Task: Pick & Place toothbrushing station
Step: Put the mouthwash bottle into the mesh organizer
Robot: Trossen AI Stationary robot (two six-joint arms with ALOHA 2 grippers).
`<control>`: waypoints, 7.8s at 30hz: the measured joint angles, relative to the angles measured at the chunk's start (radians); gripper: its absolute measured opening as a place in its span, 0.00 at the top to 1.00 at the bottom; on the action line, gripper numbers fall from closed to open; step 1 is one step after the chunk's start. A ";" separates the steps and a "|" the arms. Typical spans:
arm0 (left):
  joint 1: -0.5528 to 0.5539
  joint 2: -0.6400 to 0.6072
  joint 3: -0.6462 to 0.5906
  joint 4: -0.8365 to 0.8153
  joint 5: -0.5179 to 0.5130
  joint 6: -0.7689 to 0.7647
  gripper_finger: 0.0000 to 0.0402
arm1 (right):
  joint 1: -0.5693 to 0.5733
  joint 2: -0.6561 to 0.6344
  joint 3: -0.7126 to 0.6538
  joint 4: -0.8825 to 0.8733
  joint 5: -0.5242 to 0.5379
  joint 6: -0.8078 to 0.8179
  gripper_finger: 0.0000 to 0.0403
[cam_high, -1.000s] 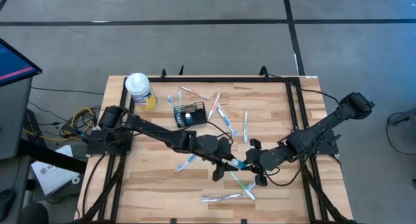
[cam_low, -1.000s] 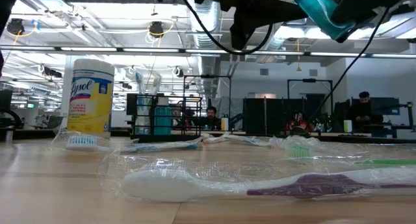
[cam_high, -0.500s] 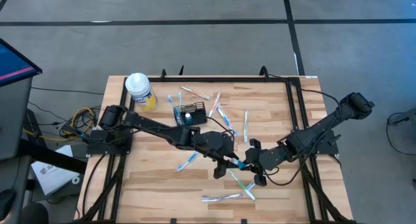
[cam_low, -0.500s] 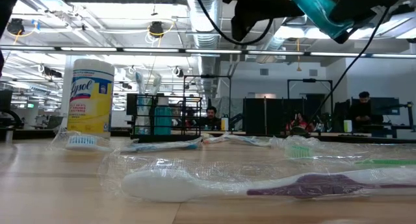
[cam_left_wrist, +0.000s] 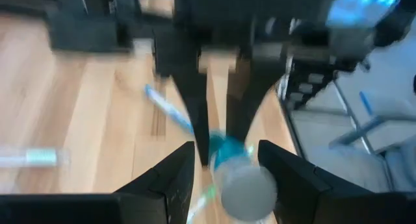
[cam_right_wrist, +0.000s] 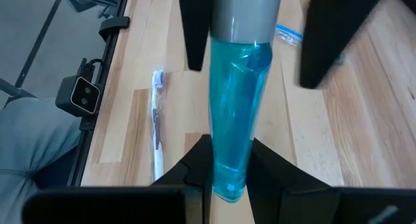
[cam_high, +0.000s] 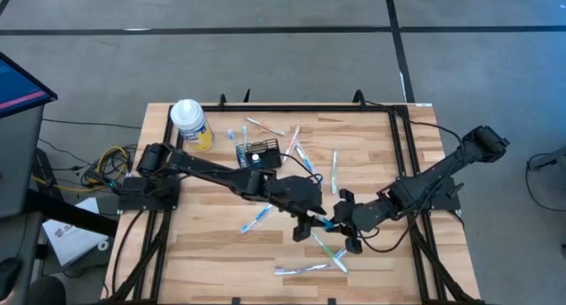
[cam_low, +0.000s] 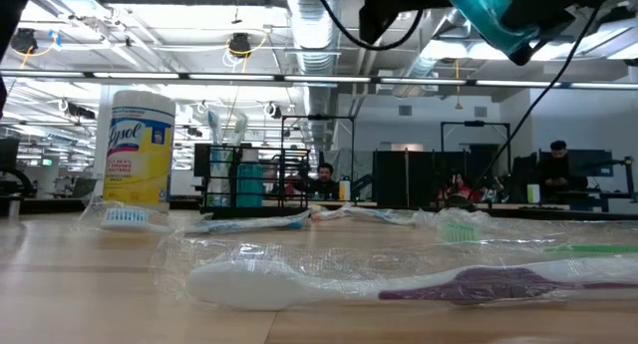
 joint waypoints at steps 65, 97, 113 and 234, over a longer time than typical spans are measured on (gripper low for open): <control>0.009 0.019 0.019 -0.034 0.021 0.045 0.80 | -0.028 -0.001 0.002 0.013 -0.011 -0.027 0.75; 0.090 -0.265 -0.057 -0.498 -0.322 0.054 0.80 | -0.023 0.000 0.000 -0.002 -0.025 -0.027 0.47; 0.254 -0.394 -0.261 -0.538 -0.339 -0.004 0.80 | -0.023 0.000 0.000 0.001 -0.022 -0.027 0.51; 0.460 -0.208 -0.307 -0.509 -0.216 0.003 0.80 | -0.024 0.000 0.000 -0.002 -0.021 -0.028 0.57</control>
